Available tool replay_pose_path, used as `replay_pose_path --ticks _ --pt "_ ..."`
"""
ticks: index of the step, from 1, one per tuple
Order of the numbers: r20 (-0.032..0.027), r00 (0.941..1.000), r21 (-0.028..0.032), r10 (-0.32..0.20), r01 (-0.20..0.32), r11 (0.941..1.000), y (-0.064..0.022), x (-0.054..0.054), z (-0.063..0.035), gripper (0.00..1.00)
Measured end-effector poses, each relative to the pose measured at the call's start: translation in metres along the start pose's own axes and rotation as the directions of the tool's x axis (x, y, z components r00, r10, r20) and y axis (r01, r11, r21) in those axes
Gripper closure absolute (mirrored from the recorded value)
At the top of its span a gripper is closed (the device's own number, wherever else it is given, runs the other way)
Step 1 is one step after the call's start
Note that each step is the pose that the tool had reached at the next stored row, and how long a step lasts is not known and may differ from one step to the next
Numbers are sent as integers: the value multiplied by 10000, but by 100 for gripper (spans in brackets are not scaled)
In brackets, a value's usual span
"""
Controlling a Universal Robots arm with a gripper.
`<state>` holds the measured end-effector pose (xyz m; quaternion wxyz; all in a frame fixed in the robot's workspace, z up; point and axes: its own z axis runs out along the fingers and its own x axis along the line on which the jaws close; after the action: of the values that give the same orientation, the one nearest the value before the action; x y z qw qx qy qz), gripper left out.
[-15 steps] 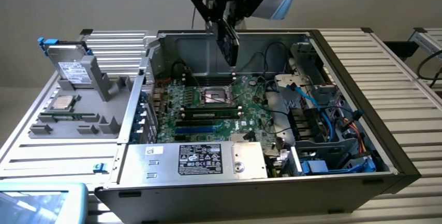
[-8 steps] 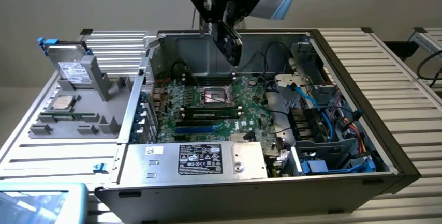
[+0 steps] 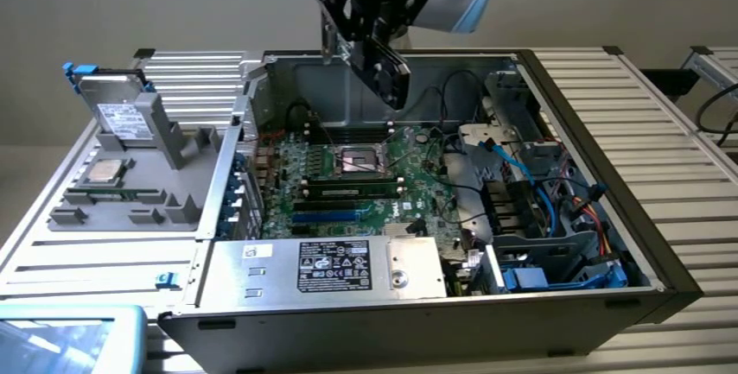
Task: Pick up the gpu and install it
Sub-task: 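Pick up the gpu and move the gpu toward the slot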
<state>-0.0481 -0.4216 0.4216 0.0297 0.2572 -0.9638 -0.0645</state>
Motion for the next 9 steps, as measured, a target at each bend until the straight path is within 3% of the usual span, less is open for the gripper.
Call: replay_pose_path --ticks 4,9 --pt "-100 9974 13 -712 712 9975 0 0 0 71" --pt "-230 9867 21 -1610 1611 9869 0 0 2 71"
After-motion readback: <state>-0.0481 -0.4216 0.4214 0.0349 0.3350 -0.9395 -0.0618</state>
